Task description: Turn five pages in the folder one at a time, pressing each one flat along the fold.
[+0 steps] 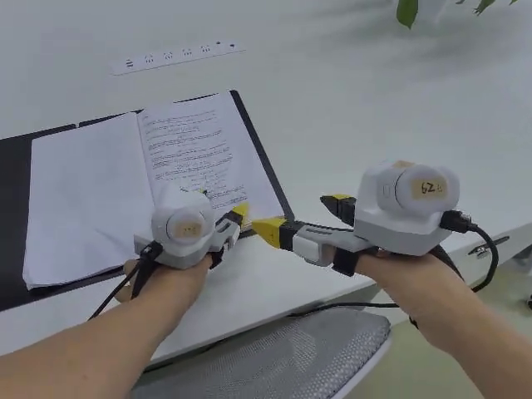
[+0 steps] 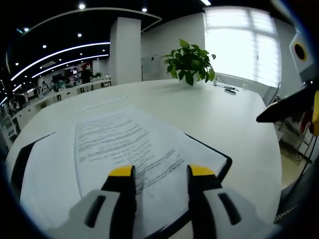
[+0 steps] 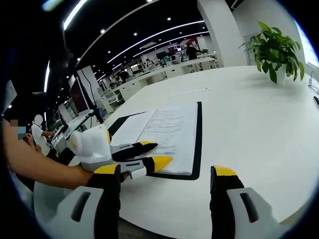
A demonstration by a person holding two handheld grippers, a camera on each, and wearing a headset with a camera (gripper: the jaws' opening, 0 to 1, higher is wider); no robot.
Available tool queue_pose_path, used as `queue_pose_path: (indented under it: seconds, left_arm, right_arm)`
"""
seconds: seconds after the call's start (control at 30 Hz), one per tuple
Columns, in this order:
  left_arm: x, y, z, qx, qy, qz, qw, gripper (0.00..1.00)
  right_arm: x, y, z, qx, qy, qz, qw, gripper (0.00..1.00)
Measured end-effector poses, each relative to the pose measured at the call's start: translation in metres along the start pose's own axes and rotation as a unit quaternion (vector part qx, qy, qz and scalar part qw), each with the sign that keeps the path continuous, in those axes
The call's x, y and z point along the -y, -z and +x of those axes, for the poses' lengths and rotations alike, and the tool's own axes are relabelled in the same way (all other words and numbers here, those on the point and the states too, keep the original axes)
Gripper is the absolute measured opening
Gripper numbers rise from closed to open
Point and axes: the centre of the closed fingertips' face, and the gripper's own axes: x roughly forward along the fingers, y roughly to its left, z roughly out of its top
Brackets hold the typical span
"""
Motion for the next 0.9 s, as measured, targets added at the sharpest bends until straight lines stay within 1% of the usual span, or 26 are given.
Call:
queue_pose_path:
  seconds: [0.1, 0.17, 0.3, 0.5, 0.53, 0.57, 0.6, 0.63, 0.67, 0.73, 0.8, 0.9]
  left_arm:
    - [-0.002, 0.000, 0.000, 0.002, -0.003, -0.003, 1.0000, 0.37]
    - [-0.006, 0.000, 0.000, 0.001, -0.010, -0.012, 0.9999, 0.33]
    - [-0.010, 0.001, 0.002, 0.001, -0.014, -0.009, 0.9999, 0.28]
    - [-0.012, 0.001, 0.003, 0.001, -0.020, -0.014, 0.9997, 0.24]
    - [-0.013, 0.001, 0.003, 0.002, -0.024, -0.017, 0.9996, 0.20]
    - [-0.023, 0.002, 0.001, -0.002, -0.049, -0.039, 0.9980, 0.11]
    - [-0.025, 0.001, 0.002, 0.002, -0.045, -0.047, 0.9979, 0.08]
    - [-0.023, 0.000, 0.001, 0.003, -0.037, -0.031, 0.9988, 0.08]
    - [-0.022, 0.000, 0.002, 0.002, -0.036, -0.022, 0.9991, 0.08]
    - [-0.021, 0.000, 0.001, 0.000, -0.035, -0.028, 0.9990, 0.07]
    - [-0.022, 0.000, 0.002, -0.001, -0.037, -0.025, 0.9990, 0.07]
    - [-0.023, 0.001, 0.001, -0.001, -0.040, -0.033, 0.9986, 0.06]
  right_arm:
    - [0.001, 0.001, 0.002, -0.003, -0.002, -0.001, 1.0000, 0.72]
    - [0.001, 0.001, 0.004, -0.004, -0.003, 0.000, 1.0000, 0.72]
    - [0.003, 0.000, 0.008, -0.007, -0.006, -0.003, 1.0000, 0.71]
    - [0.004, 0.000, 0.014, -0.013, -0.010, -0.003, 0.9999, 0.69]
    - [0.003, -0.001, 0.015, -0.013, -0.012, -0.004, 0.9998, 0.69]
    - [0.003, -0.001, 0.017, -0.014, -0.014, -0.005, 0.9998, 0.69]
    - [0.003, -0.001, 0.019, -0.016, -0.015, -0.006, 0.9997, 0.69]
    - [0.003, 0.000, 0.021, -0.018, -0.017, -0.009, 0.9997, 0.68]
    - [0.003, 0.000, 0.023, -0.019, -0.018, -0.011, 0.9996, 0.68]
    - [0.003, -0.001, 0.028, -0.022, -0.021, -0.013, 0.9995, 0.68]
    - [0.004, -0.001, 0.032, -0.023, -0.022, -0.013, 0.9994, 0.67]
    - [0.003, -0.005, 0.039, -0.023, -0.027, -0.014, 0.9993, 0.66]
